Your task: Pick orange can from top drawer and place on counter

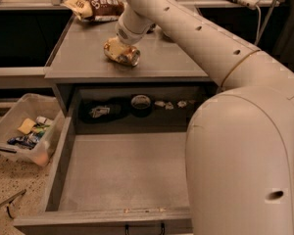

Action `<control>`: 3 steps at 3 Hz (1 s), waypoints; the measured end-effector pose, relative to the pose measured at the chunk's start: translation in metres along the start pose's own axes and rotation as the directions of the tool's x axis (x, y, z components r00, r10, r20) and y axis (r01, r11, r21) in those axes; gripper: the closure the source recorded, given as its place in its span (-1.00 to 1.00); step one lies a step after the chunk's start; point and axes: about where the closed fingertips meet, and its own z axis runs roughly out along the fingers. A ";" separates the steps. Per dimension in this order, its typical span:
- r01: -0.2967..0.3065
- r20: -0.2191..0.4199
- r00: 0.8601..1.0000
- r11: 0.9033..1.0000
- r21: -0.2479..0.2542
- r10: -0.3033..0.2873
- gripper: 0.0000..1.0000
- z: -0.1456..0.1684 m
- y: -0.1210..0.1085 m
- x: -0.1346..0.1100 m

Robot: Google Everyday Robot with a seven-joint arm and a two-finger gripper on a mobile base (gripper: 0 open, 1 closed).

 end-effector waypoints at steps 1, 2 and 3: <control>0.000 0.000 1.000 1.000 0.000 0.000 -0.31 0.000 0.000 0.000; 0.000 0.000 1.000 1.000 0.000 0.000 -0.77 0.000 0.000 0.000; 0.000 0.000 1.000 1.000 0.000 0.000 -1.00 0.000 0.000 0.000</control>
Offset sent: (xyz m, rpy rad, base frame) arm 0.0000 0.0000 0.0000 0.0000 0.0000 0.0000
